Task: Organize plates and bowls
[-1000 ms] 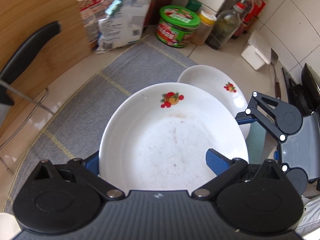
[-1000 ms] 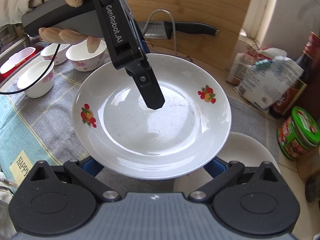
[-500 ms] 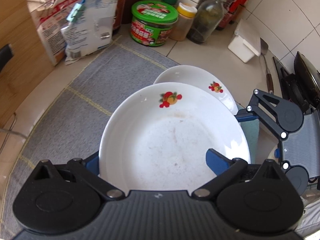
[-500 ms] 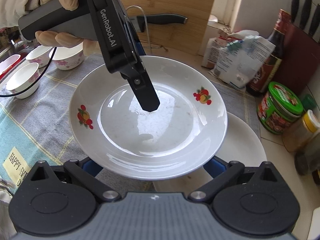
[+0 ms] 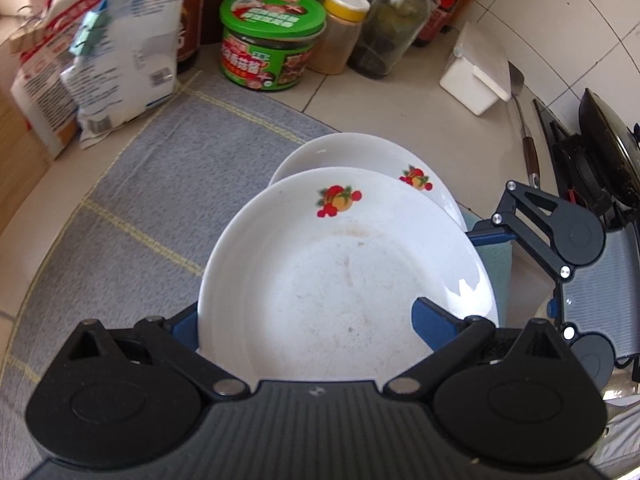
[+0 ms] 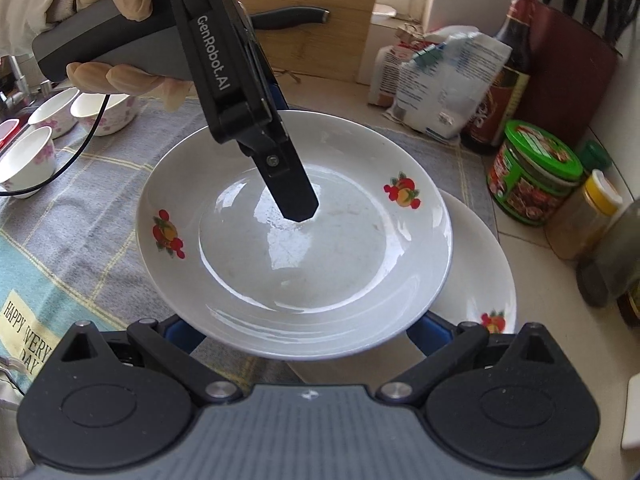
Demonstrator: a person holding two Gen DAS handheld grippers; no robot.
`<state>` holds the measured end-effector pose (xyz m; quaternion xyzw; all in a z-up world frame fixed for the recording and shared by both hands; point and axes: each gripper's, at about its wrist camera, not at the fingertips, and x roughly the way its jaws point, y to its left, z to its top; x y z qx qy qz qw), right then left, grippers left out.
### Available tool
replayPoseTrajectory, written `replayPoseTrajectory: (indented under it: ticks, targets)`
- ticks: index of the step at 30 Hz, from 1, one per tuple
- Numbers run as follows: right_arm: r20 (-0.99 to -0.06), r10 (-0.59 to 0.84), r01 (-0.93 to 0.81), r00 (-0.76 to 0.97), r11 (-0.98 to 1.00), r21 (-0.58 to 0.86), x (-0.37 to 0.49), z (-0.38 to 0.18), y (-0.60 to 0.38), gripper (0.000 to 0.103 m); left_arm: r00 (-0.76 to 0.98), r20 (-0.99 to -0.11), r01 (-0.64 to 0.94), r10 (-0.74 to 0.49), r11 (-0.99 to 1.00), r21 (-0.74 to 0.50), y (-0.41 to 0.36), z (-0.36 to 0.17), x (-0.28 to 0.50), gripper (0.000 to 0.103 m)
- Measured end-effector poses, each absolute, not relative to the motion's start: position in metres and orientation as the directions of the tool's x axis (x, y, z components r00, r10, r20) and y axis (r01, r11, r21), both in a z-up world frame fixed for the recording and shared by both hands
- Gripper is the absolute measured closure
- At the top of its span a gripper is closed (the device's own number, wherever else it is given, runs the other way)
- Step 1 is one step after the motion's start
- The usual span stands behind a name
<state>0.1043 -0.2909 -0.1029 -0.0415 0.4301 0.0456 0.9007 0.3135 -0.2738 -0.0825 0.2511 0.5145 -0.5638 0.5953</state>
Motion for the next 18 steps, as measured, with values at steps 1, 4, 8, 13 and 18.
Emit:
replayPoseTrajectory:
  ticks: [1,4,8,13,18]
  targets:
    - [-0.780,0.044,-0.112,0.625,0.993,-0.034,0.103,-0.104,-0.293,0.000,-0.168,-0.896,0.930,-0.412,0.234,-0.282,-0.276,-0.083,0.313,0.002]
    - [-0.783,0.035,-0.095,0.621,0.995,-0.031,0.101,-0.106,-0.298,0.000,-0.174,-0.895,0.932,-0.410,0.225,-0.285,-0.283,-0.086,0.311,0.002]
    - [-0.788,0.030,-0.072,0.615,0.997,-0.019,0.100,-0.111,-0.304,0.000,-0.183,-0.894,0.935,-0.410,0.209,-0.287,-0.288,-0.086,0.308,0.002]
    - [-0.791,0.028,-0.049,0.611,0.999,-0.002,0.100,-0.114,-0.310,0.000,-0.183,-0.894,0.938,-0.409,0.200,-0.283,-0.293,-0.086,0.307,0.002]
    - [-0.797,0.019,-0.029,0.604,1.000,0.001,0.102,-0.117,-0.315,0.000,-0.178,-0.893,0.942,-0.413,0.191,-0.276,-0.299,-0.087,0.307,0.002]
